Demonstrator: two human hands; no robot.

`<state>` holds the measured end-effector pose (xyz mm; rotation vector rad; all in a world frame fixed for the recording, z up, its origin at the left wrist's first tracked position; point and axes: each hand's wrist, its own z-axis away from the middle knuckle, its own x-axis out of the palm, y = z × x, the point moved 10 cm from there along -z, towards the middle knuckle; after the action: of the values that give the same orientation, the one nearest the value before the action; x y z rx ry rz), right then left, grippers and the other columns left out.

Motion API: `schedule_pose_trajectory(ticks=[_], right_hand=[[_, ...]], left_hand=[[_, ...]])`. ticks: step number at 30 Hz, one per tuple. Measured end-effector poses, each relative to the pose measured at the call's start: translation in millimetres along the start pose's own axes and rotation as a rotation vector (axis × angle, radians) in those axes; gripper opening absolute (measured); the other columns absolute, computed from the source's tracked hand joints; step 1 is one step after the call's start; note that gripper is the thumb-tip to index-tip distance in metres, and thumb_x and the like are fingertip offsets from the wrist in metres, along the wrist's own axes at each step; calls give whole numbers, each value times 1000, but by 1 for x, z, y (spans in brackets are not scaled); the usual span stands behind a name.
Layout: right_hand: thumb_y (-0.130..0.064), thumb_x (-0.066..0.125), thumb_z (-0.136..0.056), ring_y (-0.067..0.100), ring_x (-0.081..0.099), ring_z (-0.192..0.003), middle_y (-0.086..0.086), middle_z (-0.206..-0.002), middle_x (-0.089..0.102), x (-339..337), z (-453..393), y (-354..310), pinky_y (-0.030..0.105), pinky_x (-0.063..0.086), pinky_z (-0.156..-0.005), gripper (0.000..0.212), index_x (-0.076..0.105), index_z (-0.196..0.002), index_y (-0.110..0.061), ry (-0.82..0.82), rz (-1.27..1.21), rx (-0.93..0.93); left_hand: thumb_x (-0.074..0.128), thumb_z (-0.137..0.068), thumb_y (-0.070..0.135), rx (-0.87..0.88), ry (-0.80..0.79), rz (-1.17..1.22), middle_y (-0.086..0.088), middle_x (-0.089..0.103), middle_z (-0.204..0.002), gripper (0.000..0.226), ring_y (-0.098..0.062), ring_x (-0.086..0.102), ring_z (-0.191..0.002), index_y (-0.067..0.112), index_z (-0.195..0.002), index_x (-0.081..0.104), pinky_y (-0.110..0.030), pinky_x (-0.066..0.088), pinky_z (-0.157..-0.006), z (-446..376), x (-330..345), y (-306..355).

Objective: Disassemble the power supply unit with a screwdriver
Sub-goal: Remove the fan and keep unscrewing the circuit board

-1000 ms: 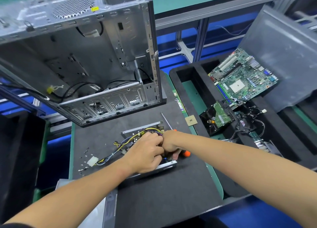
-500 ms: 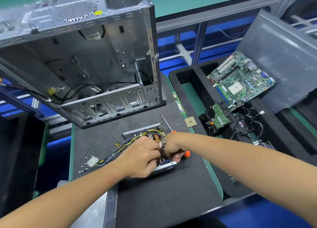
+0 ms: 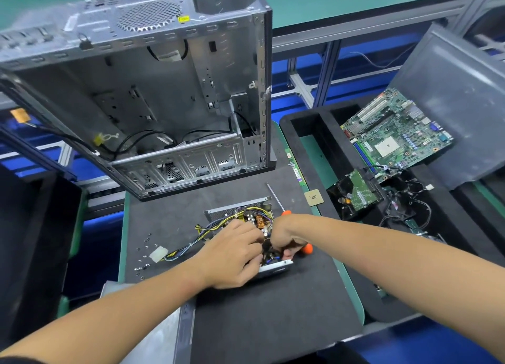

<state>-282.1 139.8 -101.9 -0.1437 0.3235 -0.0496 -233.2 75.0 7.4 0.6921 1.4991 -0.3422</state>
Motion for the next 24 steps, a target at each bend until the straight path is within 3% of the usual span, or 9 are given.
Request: schedule_pose_trajectory(ticks=[4,10,13,17,19,21,24], right_hand=[[0,36,-100,12,54,-52,13,-82,55,-1,0,-5,13,40,-35,15,46,-109,-5,45,19,-19],[3,39,-96,19,50,-36,13,-63,52,-4,5,-15,21,38,-30,16,44,-84,-5,189,171,-59],[3,43,-96,16,46,-38,6,-61,51,-6,10,-17,21,37,-30,23,48,-77,-8,246,298,-72],[1,46,-95,15,50,-38,6,-62,54,-7,4,-15,19,37,-28,20,48,-77,-7,245,225,-109],[-3,54,-92,14,51,-47,5,-63,55,-12,5,-14,20,41,-36,27,43,-68,-9,277,153,-156],[-8,50,-93,15,44,-51,4,-63,49,-12,5,-9,21,37,-45,31,39,-64,-11,288,175,-135],[-7,45,-92,15,34,-48,2,-58,43,-13,11,-8,21,30,-42,31,37,-63,-13,310,144,-115]], left_hand=[[49,-88,22,1,27,17,-2,58,-86,26,-24,49,-79,12,-64,52,-38,40,-74,3,-1,0],[47,-88,21,2,2,50,-5,58,-87,28,-23,46,-74,9,-63,56,-36,36,-69,3,4,-2],[42,-87,24,-51,-69,141,-2,55,-89,20,-22,48,-75,11,-77,54,-39,41,-69,3,11,-8],[44,-85,19,-184,-50,309,5,55,-88,12,-18,49,-78,19,-94,51,-38,44,-71,4,14,-22],[54,-82,13,-161,-5,266,6,63,-90,15,-18,51,-83,17,-93,64,-36,45,-75,-2,6,-26],[65,-83,18,-91,9,149,10,67,-93,10,-19,53,-86,19,-90,73,-35,44,-75,-10,-2,-30],[66,-86,29,-10,-117,38,15,68,-92,11,-16,51,-91,26,-89,76,-32,38,-76,-20,0,-35]])
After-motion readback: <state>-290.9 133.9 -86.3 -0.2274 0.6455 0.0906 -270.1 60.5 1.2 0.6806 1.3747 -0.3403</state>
